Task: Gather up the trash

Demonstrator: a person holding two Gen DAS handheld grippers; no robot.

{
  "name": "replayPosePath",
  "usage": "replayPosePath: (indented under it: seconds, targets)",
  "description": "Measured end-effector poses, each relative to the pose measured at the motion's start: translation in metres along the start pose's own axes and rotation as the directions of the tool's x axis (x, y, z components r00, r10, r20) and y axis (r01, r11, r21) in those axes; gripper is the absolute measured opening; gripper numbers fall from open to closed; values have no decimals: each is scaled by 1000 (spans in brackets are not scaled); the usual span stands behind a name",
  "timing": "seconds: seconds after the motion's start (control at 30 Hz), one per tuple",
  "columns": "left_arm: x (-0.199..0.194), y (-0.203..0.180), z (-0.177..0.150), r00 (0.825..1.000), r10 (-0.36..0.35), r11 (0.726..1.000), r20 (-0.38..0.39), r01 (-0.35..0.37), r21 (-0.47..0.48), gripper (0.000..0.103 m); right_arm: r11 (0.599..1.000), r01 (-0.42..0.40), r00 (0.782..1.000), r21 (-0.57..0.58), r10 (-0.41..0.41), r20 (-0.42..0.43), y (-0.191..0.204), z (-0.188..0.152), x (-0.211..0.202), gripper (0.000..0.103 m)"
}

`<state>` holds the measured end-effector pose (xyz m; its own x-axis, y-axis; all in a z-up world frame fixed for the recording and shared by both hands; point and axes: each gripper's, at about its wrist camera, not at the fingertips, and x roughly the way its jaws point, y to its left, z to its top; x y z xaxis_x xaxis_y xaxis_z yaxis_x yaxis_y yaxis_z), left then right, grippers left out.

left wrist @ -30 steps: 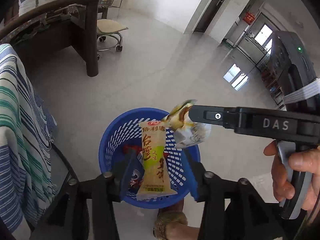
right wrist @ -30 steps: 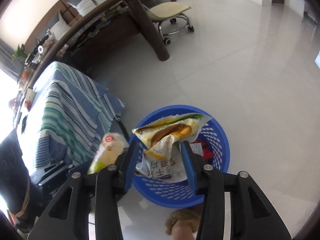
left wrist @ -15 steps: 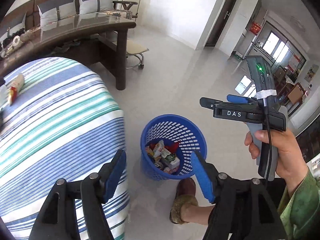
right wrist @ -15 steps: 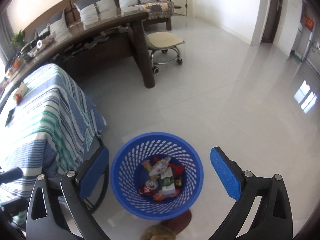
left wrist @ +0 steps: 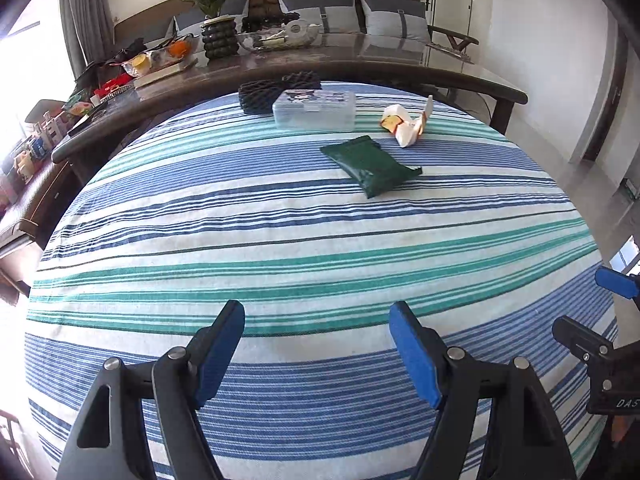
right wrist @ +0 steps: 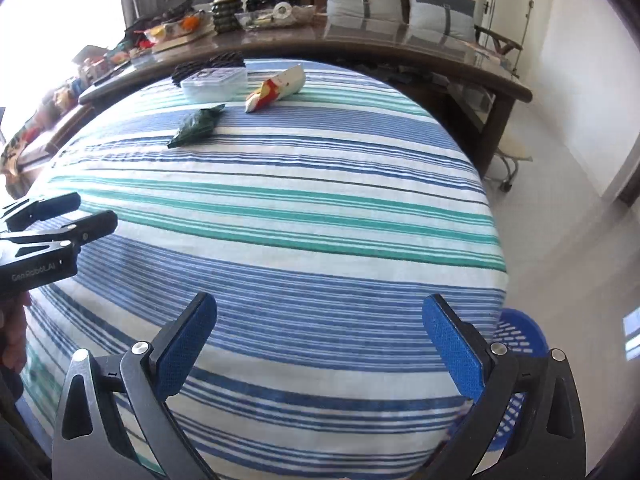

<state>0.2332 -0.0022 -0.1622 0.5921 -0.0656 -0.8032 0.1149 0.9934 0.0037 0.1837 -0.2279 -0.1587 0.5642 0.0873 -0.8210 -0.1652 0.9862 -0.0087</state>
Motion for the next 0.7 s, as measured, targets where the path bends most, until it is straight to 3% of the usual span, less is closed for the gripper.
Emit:
replayPosePath:
  seconds: [0.23,0.33,0.4,0.43,0.7]
  targets:
    - [24,46,25,1000,18,998,3,-18,-68,78,992,68,998,107,-68,-3,37,39,41,103]
    - [30,44,30,1000,20,998,-11,-21,-52,90,991,73,997,115,-73,-4,40,47,47,103]
    - [31,45,29,999,28,998,-15,-29,-56,93,992,64,998,112,-65,-3,39,49,48,103]
    - [33,46,29,999,45,997,-25,-47,-68,102,992,64,998,112,-64,-3,41,50,48,103]
    - [32,47,26,998,61,992,-32,-64,-106,103,992,65,998,112,-65,-3,41,49,48,103]
